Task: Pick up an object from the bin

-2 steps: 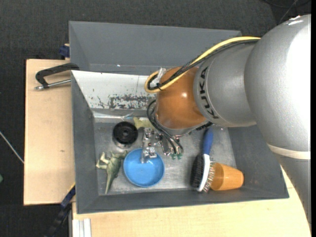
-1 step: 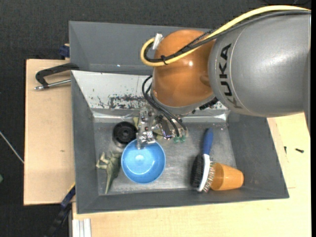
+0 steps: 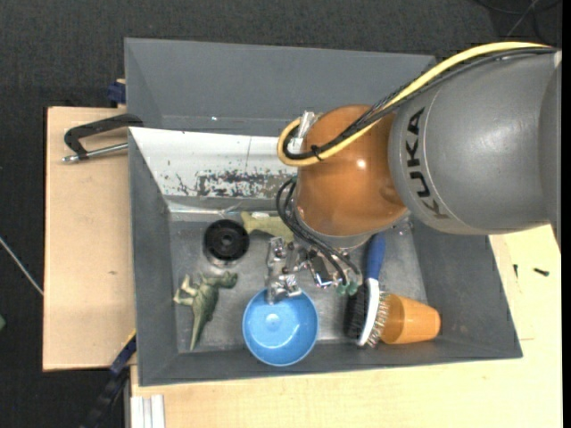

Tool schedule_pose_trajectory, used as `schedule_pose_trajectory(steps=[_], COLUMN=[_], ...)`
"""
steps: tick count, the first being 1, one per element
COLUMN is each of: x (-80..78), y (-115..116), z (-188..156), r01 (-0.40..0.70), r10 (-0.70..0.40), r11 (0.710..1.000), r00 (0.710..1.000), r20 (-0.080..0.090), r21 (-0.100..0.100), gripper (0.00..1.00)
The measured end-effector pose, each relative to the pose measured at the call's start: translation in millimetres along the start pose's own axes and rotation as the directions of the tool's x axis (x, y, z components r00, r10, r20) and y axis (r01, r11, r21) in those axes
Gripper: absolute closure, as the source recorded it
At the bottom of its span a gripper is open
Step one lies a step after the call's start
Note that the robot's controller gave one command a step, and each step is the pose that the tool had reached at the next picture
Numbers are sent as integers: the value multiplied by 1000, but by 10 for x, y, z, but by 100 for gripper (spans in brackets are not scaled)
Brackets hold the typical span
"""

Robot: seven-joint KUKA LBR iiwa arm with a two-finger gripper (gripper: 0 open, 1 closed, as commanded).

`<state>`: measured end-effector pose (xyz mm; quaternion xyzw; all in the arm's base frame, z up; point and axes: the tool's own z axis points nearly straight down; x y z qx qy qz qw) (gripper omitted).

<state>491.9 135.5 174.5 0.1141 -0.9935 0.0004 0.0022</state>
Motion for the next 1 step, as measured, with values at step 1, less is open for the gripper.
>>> schedule_pose_trajectory(steps=[1], x=[-103], y=[53], z=[-834], r01=[4], r10=[-4], r11=[1000], r00=[1000], r20=[19], r21=[-1], gripper=[100])
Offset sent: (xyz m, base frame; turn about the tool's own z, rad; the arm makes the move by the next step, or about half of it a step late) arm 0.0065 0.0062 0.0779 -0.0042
